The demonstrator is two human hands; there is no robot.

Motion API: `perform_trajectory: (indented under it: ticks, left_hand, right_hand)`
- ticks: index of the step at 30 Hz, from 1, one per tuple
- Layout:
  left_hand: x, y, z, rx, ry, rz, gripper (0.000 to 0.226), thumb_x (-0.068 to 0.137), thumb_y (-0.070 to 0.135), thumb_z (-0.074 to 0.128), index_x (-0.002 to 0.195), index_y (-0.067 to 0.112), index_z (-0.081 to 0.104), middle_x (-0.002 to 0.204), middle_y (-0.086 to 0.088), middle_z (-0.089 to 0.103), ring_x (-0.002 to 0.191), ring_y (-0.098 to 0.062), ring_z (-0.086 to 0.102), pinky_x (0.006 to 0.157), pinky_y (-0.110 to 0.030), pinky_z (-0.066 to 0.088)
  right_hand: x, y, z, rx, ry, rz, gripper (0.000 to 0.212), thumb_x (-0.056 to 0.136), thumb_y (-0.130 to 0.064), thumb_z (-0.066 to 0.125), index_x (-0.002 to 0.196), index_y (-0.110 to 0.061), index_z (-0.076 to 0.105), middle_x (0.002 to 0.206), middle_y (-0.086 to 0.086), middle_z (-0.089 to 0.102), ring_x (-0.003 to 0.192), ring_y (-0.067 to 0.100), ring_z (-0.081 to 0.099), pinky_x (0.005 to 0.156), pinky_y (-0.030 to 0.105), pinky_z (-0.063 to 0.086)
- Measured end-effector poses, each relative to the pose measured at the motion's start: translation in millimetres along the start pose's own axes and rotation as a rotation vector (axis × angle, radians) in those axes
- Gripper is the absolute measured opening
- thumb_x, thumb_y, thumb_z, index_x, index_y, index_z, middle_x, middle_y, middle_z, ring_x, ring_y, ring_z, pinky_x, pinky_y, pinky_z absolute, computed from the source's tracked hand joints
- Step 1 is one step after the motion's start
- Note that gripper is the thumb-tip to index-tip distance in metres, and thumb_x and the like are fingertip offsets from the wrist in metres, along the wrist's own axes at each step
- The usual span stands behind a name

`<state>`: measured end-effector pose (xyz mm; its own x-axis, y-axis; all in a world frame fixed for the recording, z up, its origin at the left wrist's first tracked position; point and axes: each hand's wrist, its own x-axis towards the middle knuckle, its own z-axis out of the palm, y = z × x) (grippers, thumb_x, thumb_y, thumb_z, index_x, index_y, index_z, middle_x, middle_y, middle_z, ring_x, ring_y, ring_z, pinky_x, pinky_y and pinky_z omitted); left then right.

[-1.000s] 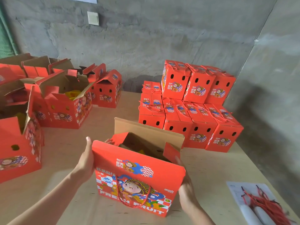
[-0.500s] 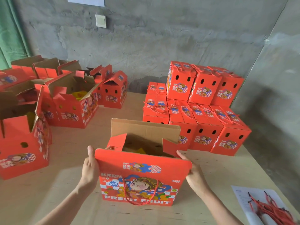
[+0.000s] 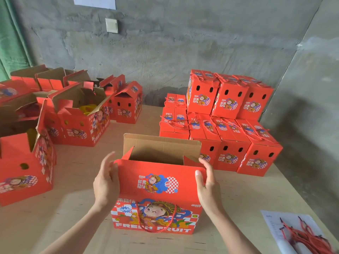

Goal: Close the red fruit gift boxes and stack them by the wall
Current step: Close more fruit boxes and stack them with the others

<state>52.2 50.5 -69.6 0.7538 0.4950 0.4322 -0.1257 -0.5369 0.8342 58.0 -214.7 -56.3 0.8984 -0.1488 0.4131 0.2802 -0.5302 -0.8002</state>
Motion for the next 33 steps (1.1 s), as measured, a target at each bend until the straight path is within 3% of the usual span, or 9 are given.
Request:
perform_trajectory:
  ticks: [2,4,7,10,16,20,23,29,33]
  left_hand:
    - [1,-3,-1,0.074,-0.052,0.084,0.024,0.098,0.01,0.045,0.116,0.009,0.062,0.107,-0.008,0.063,0.095,-0.026,0.057,0.08,-0.032,0.04]
    - [4,-3,-1,0.083,-0.083,0.08,0.018,0.097,0.006,0.047,0.103,0.002,0.064,0.104,-0.006,0.059,0.096,-0.023,0.054,0.081,-0.029,0.037]
    - [9,-5,2,0.148,-0.133,0.083,0.017,0.095,0.005,0.049,0.086,-0.002,0.062,0.09,-0.008,0.06,0.084,-0.027,0.051,0.077,-0.031,0.034]
    - [13,-11,3,0.213,-0.167,0.089,0.022,0.095,0.005,0.05,0.077,-0.002,0.06,0.085,-0.013,0.062,0.077,-0.026,0.046,0.074,-0.03,0.031]
    - [15,-3,0,0.356,-0.235,0.325,0.027,0.088,0.013,0.048,0.074,0.002,0.068,0.081,-0.012,0.065,0.073,-0.037,0.056,0.07,-0.046,0.045]
    - [14,4,-2,0.546,-0.391,0.477,0.046,0.092,0.038,0.028,0.087,0.017,0.069,0.083,-0.002,0.06,0.076,-0.029,0.056,0.071,-0.042,0.045]
    - [18,4,-1,0.567,-0.455,0.483,0.052,0.093,0.046,0.02,0.093,0.021,0.065,0.086,0.002,0.057,0.081,-0.025,0.054,0.075,-0.038,0.043]
    - [20,5,4,0.369,-0.406,0.341,0.043,0.093,0.029,0.039,0.077,0.0,0.067,0.084,-0.012,0.061,0.078,-0.034,0.052,0.073,-0.045,0.045]
    - [31,1,7,0.31,-0.479,0.227,0.019,0.095,0.008,0.051,0.09,0.003,0.068,0.092,-0.01,0.062,0.091,-0.034,0.053,0.085,-0.042,0.041]
  right_hand:
    - [-3,4,7,-0.134,0.06,-0.051,0.023,0.098,-0.017,0.048,0.117,-0.015,0.061,0.097,-0.001,0.068,0.073,0.006,0.061,0.063,0.017,0.045]
    - [-3,7,11,-0.164,0.121,-0.131,0.014,0.095,-0.012,0.054,0.1,-0.01,0.067,0.096,-0.001,0.066,0.086,0.016,0.063,0.072,0.024,0.049]
    - [0,9,12,-0.254,0.119,-0.23,0.017,0.091,-0.018,0.06,0.081,-0.006,0.066,0.083,0.001,0.063,0.075,0.018,0.061,0.063,0.031,0.051]
    - [3,13,14,-0.327,0.086,-0.227,0.014,0.089,-0.013,0.064,0.078,-0.005,0.067,0.079,0.003,0.063,0.075,0.021,0.059,0.064,0.036,0.052]
    - [3,13,15,-0.459,0.033,-0.354,0.007,0.084,-0.002,0.066,0.08,-0.007,0.07,0.079,0.005,0.059,0.075,0.023,0.056,0.065,0.036,0.047]
    - [7,13,18,-0.491,-0.041,-0.286,0.009,0.09,-0.008,0.062,0.083,-0.007,0.067,0.084,0.004,0.059,0.079,0.021,0.056,0.072,0.036,0.047]
    - [8,13,18,-0.476,-0.073,-0.264,0.011,0.093,-0.01,0.057,0.087,-0.007,0.066,0.086,0.003,0.062,0.082,0.021,0.057,0.075,0.035,0.044]
    - [11,13,18,-0.491,-0.104,-0.18,0.018,0.096,-0.015,0.053,0.087,-0.006,0.065,0.088,0.004,0.063,0.086,0.023,0.056,0.08,0.036,0.041]
    - [11,12,19,-0.452,-0.048,-0.153,0.014,0.093,-0.01,0.057,0.083,-0.006,0.065,0.083,0.005,0.064,0.082,0.024,0.057,0.078,0.037,0.04]
